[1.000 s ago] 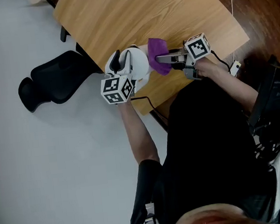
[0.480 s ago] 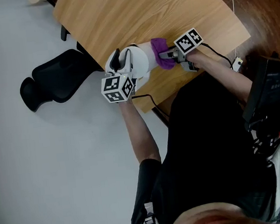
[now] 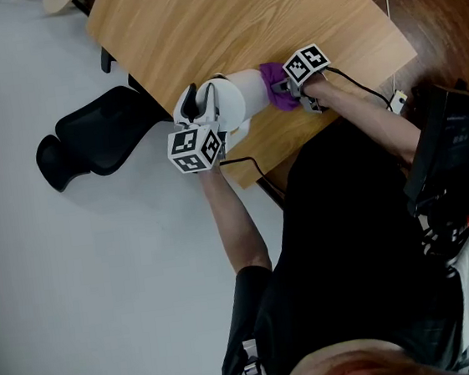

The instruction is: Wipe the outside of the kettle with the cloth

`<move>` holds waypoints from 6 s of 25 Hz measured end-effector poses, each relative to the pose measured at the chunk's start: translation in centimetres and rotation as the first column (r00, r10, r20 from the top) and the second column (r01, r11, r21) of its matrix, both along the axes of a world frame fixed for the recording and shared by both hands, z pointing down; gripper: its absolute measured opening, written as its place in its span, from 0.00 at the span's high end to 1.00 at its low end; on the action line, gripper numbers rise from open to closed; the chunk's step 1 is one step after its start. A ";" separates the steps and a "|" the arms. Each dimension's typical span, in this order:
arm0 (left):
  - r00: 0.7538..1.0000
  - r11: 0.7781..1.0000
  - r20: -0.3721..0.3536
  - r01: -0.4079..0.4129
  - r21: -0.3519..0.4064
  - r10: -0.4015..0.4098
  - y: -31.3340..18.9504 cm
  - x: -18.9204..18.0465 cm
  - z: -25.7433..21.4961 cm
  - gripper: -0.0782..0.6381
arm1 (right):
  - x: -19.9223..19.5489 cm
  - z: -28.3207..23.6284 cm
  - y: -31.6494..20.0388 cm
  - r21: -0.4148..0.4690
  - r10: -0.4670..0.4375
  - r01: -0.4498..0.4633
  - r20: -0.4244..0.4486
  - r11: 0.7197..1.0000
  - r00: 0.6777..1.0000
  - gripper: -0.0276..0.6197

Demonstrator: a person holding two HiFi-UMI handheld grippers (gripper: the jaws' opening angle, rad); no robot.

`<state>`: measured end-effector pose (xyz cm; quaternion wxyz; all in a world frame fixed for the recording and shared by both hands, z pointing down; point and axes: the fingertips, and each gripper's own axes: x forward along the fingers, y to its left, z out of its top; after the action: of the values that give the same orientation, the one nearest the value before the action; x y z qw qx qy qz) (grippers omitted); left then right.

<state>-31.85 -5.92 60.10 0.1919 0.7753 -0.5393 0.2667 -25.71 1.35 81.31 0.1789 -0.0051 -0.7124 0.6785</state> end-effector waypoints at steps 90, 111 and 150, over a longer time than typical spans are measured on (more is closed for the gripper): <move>0.991 0.990 -0.041 -0.121 0.070 0.124 -1.8 -1.4 -0.5 0.81 | 0.1 -4.9 0.4 -0.095 0.097 -0.078 0.222 0.992 0.970 0.88; 0.996 0.999 0.084 -0.039 -0.002 0.039 -0.4 -0.2 0.4 0.75 | -1.2 -8.4 0.8 -0.176 0.069 -0.012 0.319 0.984 0.945 0.87; 0.993 0.998 0.111 -0.050 0.041 0.045 -0.1 0.4 0.3 0.75 | -0.8 -7.0 -2.8 -0.163 0.155 -0.114 0.266 0.980 0.951 0.88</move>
<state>-31.41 -6.01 60.44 0.1387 0.7759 -0.5363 0.3019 -26.48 -1.49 74.33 0.0297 -0.0646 -0.6776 0.7320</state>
